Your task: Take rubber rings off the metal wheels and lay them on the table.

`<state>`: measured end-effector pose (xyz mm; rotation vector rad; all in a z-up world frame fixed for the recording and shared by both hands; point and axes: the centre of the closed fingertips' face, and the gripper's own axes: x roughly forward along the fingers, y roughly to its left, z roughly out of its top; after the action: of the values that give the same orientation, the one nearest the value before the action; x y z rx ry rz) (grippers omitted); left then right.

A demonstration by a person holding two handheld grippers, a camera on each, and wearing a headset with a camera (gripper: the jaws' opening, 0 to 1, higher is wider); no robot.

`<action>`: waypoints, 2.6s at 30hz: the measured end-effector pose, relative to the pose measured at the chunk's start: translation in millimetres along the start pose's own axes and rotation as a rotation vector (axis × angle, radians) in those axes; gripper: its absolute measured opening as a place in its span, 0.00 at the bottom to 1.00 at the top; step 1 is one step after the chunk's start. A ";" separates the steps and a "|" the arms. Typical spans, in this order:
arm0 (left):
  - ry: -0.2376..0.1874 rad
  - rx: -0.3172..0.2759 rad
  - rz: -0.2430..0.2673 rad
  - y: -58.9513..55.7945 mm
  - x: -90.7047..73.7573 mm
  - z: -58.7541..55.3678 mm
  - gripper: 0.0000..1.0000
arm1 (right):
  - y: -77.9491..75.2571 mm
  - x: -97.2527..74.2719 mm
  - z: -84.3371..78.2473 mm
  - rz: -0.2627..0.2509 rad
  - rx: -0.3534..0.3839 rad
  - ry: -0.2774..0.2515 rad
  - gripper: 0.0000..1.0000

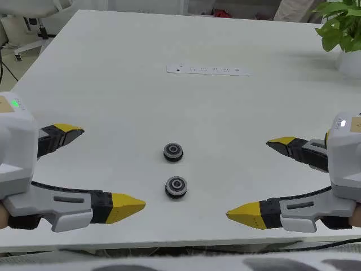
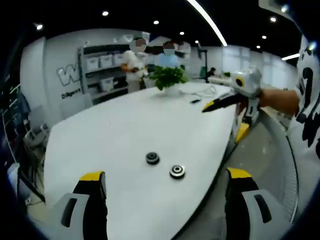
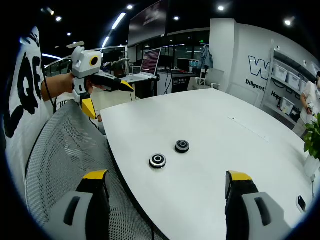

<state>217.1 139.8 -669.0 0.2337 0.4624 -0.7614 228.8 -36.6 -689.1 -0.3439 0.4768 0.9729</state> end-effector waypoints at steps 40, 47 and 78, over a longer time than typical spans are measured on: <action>0.004 0.016 -0.004 -0.2 0.0 1.2 1.00 | -0.6 -0.2 1.3 0.005 -0.001 0.001 0.90; 0.008 0.020 -0.013 -1.5 1.8 1.1 1.00 | -2.1 0.1 -0.5 0.005 0.005 0.015 0.91; 0.004 0.034 -0.039 0.6 12.9 -0.3 1.00 | -9.2 7.2 8.1 0.020 0.000 -0.033 0.85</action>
<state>225.5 132.6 -675.4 0.2587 0.4590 -0.8074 241.9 -32.5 -685.5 -0.3227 0.4512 0.9966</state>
